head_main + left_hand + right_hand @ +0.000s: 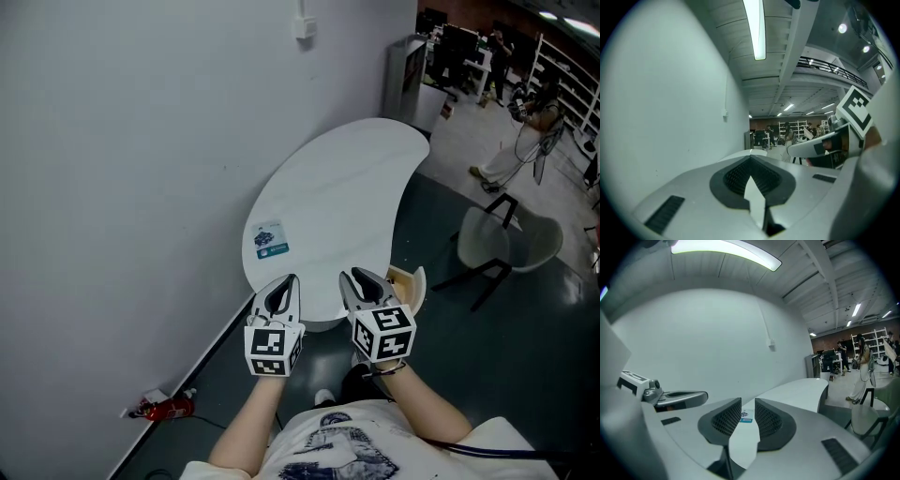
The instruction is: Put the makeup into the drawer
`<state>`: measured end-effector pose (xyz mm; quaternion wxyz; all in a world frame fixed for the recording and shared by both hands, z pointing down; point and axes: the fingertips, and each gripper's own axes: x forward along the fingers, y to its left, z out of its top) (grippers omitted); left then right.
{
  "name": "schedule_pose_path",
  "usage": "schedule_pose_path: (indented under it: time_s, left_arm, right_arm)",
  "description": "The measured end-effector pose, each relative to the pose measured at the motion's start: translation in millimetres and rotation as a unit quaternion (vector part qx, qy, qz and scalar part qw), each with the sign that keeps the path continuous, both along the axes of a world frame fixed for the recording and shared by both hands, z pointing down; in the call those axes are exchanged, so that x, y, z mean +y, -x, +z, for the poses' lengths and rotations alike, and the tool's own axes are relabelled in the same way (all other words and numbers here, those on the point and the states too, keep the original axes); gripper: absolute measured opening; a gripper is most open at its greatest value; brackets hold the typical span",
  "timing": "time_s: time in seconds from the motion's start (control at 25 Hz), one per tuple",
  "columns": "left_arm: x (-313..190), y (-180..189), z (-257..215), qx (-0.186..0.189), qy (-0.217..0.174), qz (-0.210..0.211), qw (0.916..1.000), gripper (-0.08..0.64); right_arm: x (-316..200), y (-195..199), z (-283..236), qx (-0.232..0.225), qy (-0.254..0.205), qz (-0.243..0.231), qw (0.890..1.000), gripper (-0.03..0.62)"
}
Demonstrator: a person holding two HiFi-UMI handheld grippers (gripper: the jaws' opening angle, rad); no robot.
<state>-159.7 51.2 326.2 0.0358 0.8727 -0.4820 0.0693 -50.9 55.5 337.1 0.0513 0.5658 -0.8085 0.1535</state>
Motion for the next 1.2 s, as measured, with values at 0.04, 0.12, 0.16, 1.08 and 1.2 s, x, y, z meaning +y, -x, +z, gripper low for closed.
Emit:
schedule_pose_path:
  time_s: [0.04, 0.12, 0.16, 1.08, 1.2]
  left_arm:
    - [1.8, 0.8, -1.2, 0.001, -0.001, -0.001, 1.0, 0.035]
    - [5.1, 2.6, -3.6, 0.002, -0.002, -0.003, 1.0, 0.035]
    - [6.4, 3.4, -4.7, 0.002, -0.003, -0.004, 1.0, 0.035]
    - [8.0, 10.3, -3.9, 0.021, -0.003, -0.01, 0.9997, 0.035]
    - [7.7, 13.6, -1.1, 0.021, -0.002, -0.011, 0.9997, 0.035]
  right_arm:
    - [1.9, 1.2, -1.8, 0.0, -0.003, -0.001, 1.0, 0.098]
    - [5.5, 4.0, -4.9, 0.002, -0.009, -0.004, 1.0, 0.073]
    - [7.0, 5.3, -6.1, 0.003, -0.011, -0.006, 1.0, 0.06]
    - [12.4, 15.9, 3.1, 0.015, -0.001, -0.019, 1.0, 0.023]
    - [12.6, 19.0, 6.0, 0.015, 0.002, -0.019, 1.0, 0.021]
